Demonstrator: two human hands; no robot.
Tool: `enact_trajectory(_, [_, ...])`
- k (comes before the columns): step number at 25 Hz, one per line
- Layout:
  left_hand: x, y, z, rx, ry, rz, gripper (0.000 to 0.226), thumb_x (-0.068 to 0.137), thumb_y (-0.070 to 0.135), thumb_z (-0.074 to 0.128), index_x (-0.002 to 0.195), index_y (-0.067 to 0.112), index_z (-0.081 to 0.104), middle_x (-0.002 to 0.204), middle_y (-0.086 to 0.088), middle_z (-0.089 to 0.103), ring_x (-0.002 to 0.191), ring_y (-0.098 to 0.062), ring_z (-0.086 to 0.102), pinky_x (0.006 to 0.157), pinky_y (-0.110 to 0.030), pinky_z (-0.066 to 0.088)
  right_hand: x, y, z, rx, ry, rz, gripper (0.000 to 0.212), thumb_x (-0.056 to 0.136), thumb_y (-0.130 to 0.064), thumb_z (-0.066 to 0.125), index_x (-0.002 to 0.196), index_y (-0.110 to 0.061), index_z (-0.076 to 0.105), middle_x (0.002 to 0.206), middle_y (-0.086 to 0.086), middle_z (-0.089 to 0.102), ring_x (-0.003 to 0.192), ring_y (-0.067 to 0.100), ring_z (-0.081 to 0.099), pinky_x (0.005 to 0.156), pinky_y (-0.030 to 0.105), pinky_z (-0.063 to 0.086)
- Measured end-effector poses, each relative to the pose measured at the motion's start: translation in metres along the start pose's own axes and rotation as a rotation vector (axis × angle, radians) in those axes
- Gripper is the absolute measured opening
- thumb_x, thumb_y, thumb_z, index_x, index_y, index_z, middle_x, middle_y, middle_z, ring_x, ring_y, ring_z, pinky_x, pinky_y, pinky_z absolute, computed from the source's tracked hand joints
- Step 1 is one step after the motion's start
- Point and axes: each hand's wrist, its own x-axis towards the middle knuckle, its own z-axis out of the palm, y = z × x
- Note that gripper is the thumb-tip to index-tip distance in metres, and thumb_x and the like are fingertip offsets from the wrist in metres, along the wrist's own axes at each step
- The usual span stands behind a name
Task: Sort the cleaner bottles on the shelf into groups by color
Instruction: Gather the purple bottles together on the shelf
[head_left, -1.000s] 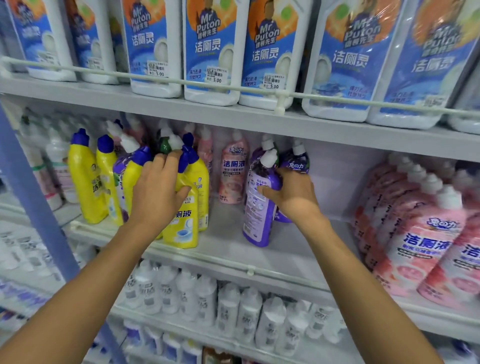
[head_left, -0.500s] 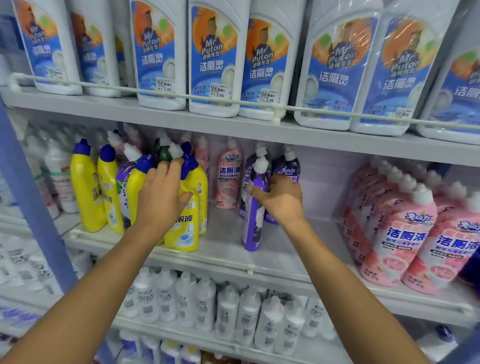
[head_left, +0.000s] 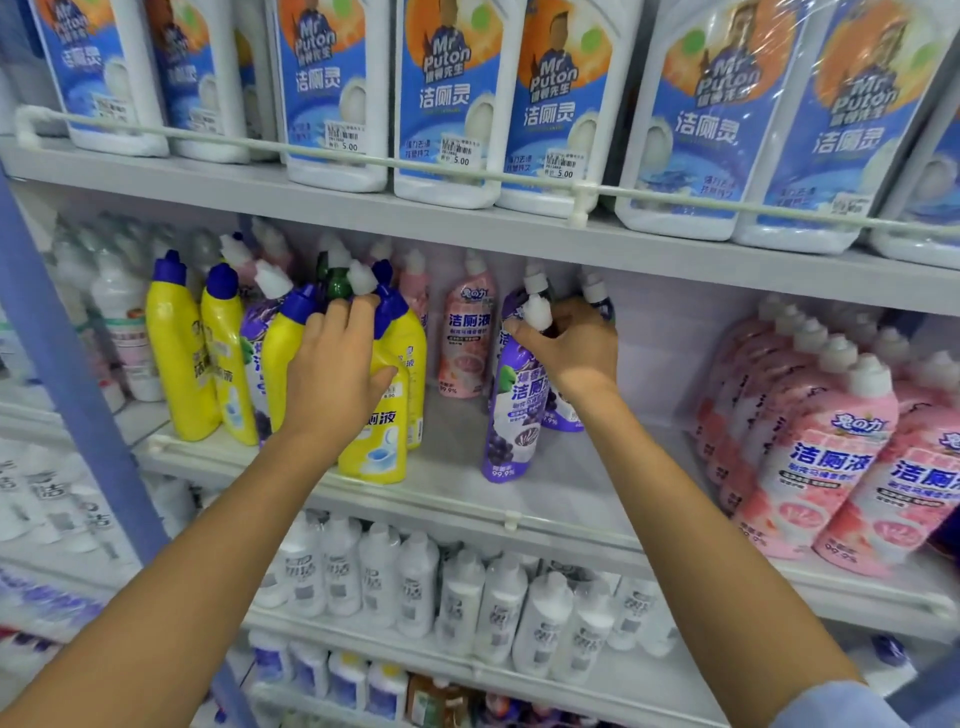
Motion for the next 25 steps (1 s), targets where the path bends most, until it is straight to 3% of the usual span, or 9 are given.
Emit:
enact_trajectory(2, [0.000,-0.001,0.001,-0.006,-0.001,0.004,0.079,0.073,0.028,0.089,0.137,0.012,0.045,0.119,-0.013,0.056,0.102,-0.036,0.054,0.081,-0.046,0.049,-0.016,0.007,0.000,0.155,-0.105,0.062,0.050,0.074,-0.057,0.082,0.107,-0.024,0.065,0.100,-0.010,0.069,0.086,0.006,0.063,0.069,0.019,0.044])
enact_trajectory(4, [-0.001,-0.001,0.003,-0.006,0.006,0.001,0.080,0.072,0.029,0.089,0.137,0.012,0.045,0.118,-0.013,0.056,0.101,-0.036,0.053,0.080,-0.046,0.049,-0.035,0.023,0.004,0.257,-0.191,0.117,0.074,0.069,-0.056,0.086,0.130,-0.026,0.055,0.116,-0.013,0.066,0.104,0.006,0.063,0.085,0.022,0.049])
enact_trajectory(7, [-0.002,-0.002,0.006,0.011,0.025,0.000,0.083,0.070,0.032,0.091,0.136,0.012,0.045,0.116,-0.013,0.057,0.097,-0.036,0.053,0.081,-0.046,0.048,-0.041,0.039,0.016,0.167,-0.045,0.104,0.093,0.052,-0.071,0.086,0.127,-0.027,0.053,0.117,-0.011,0.068,0.105,0.011,0.067,0.091,0.036,0.057])
enact_trajectory(12, [-0.004,-0.006,0.005,-0.018,0.036,0.018,0.082,0.069,0.031,0.092,0.135,0.013,0.046,0.116,-0.012,0.057,0.095,-0.036,0.053,0.080,-0.047,0.049,-0.038,0.037,0.022,0.008,0.114,0.131,0.093,0.058,-0.067,0.087,0.130,-0.022,0.050,0.121,-0.005,0.057,0.110,0.017,0.060,0.087,0.037,0.055])
enact_trajectory(17, [-0.005,-0.005,0.007,-0.022,0.041,0.010,0.083,0.069,0.033,0.091,0.135,0.013,0.046,0.114,-0.011,0.056,0.096,-0.035,0.052,0.077,-0.047,0.049,-0.051,0.070,0.039,-0.006,0.043,0.203,0.078,0.061,-0.057,0.090,0.120,-0.022,0.053,0.115,-0.002,0.061,0.103,0.019,0.066,0.085,0.042,0.059])
enact_trajectory(25, [-0.005,-0.007,0.010,-0.047,0.047,-0.003,0.087,0.068,0.032,0.091,0.138,0.015,0.045,0.114,-0.010,0.055,0.098,-0.036,0.051,0.075,-0.051,0.051,-0.035,0.107,0.021,-0.003,0.069,0.236,0.068,0.067,-0.044,0.092,0.121,-0.021,0.056,0.117,-0.003,0.062,0.097,0.015,0.067,0.073,0.030,0.054])
